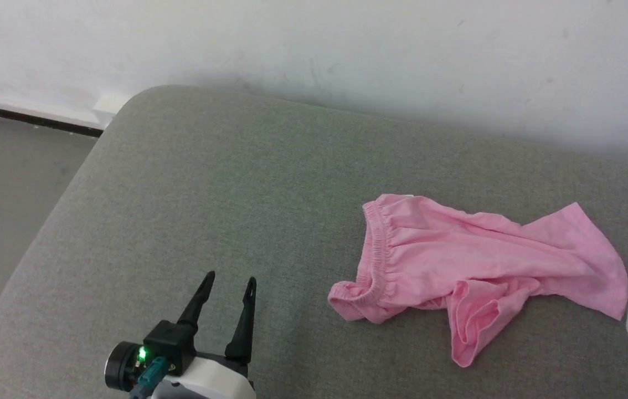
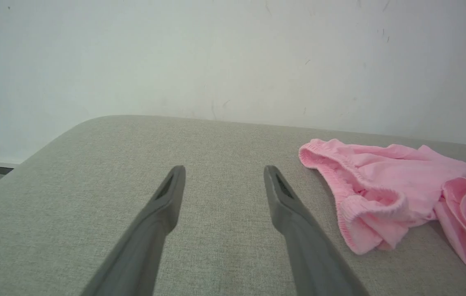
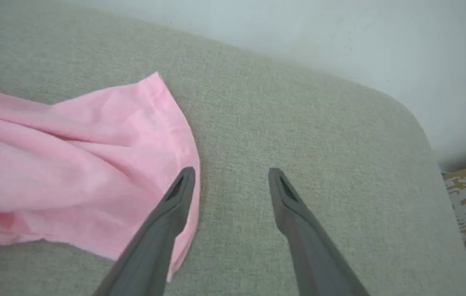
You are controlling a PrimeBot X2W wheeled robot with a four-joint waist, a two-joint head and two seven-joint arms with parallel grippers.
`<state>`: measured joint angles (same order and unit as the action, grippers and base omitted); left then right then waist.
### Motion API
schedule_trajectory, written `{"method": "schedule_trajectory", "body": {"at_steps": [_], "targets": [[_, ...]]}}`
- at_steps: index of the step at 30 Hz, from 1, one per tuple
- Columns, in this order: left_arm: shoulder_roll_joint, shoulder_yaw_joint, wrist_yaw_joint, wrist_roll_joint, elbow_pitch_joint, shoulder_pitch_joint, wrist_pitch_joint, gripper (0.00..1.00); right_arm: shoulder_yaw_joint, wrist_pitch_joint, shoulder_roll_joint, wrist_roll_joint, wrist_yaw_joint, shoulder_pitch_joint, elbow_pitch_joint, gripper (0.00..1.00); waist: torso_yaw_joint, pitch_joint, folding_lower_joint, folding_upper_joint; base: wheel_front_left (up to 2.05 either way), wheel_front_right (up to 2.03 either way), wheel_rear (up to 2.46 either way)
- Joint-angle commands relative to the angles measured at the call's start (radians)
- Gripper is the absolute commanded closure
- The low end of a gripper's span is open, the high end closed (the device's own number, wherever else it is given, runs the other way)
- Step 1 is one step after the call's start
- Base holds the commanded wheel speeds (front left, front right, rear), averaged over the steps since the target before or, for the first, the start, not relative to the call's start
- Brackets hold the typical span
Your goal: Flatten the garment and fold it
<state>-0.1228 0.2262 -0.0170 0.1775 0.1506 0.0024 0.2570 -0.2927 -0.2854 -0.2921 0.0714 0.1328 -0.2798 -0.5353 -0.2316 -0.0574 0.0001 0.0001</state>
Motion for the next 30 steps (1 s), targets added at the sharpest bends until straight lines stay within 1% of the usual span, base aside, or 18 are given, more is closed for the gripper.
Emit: {"method": "schedule_trajectory", "body": {"at_steps": [1, 6, 9, 11, 14, 17, 21, 23, 25, 30], "targets": [[0.007, -0.008, -0.006, -0.01, 0.004, 0.017, 0.005, 0.0, 0.003, 0.041, 0.042, -0.014, -0.002, -0.021, -0.002, 0.0, 0.019, 0.009, -0.0001, -0.0001, 0.0, 0.0, 0.0], [0.016, -0.029, -0.015, -0.018, 0.008, 0.031, 0.005, 0.0, 0.084, 0.112, 0.135, -0.054, -0.002, 0.029, 0.079, 0.0, 0.048, 0.024, -0.0001, -0.0001, 0.0, 0.0, 0.0], [0.021, -0.04, -0.022, -0.022, 0.011, 0.037, 0.005, 0.0, 0.168, 0.113, 0.16, -0.09, -0.002, 0.088, 0.164, 0.0, 0.062, 0.034, -0.0001, -0.0001, 0.0, 0.0, 0.0], [0.024, -0.047, -0.026, -0.024, 0.013, 0.039, 0.005, 0.0, 0.237, 0.095, 0.162, -0.119, -0.002, 0.132, 0.229, 0.0, 0.069, 0.04, -0.0001, -0.0001, 0.0, 0.0, 0.0], [0.028, -0.057, -0.032, -0.028, 0.015, 0.044, 0.005, 0.0, 0.357, 0.009, 0.15, -0.175, -0.002, 0.204, 0.333, 0.0, 0.075, 0.049, -0.0001, -0.0001, 0.0, 0.0, 0.0], [0.033, -0.066, -0.037, -0.03, 0.016, 0.046, 0.005, 0.0, 0.458, -0.126, 0.126, -0.238, -0.002, 0.261, 0.43, 0.0, 0.079, 0.049, -0.0001, -0.0001, 0.0, 0.0, 0.0], [0.04, -0.07, -0.047, -0.033, 0.025, 0.042, 0.005, 0.0, 0.532, -0.287, 0.113, -0.284, -0.002, 0.291, 0.517, 0.0, 0.075, 0.04, -0.0001, -0.0001, 0.0, 0.0, 0.0], [0.045, -0.066, -0.051, -0.035, 0.03, 0.036, 0.005, 0.0, 0.547, -0.332, 0.109, -0.276, -0.002, 0.286, 0.524, 0.0, 0.064, 0.033, -0.0001, -0.0001, 0.0, 0.0, 0.0], [0.049, -0.061, -0.055, -0.037, 0.035, 0.027, 0.005, 0.0, 0.546, -0.362, 0.119, -0.269, -0.002, 0.278, 0.507, 0.0, 0.049, 0.025, -0.0001, -0.0001, 0.0, 0.0, 0.0], [0.057, -0.063, -0.058, -0.039, 0.039, 0.013, 0.005, 0.0, 0.523, -0.378, 0.148, -0.215, -0.002, 0.25, 0.431, 0.0, 0.013, 0.009, -0.0001, -0.0001, 0.0, 0.0, 0.0]]}}
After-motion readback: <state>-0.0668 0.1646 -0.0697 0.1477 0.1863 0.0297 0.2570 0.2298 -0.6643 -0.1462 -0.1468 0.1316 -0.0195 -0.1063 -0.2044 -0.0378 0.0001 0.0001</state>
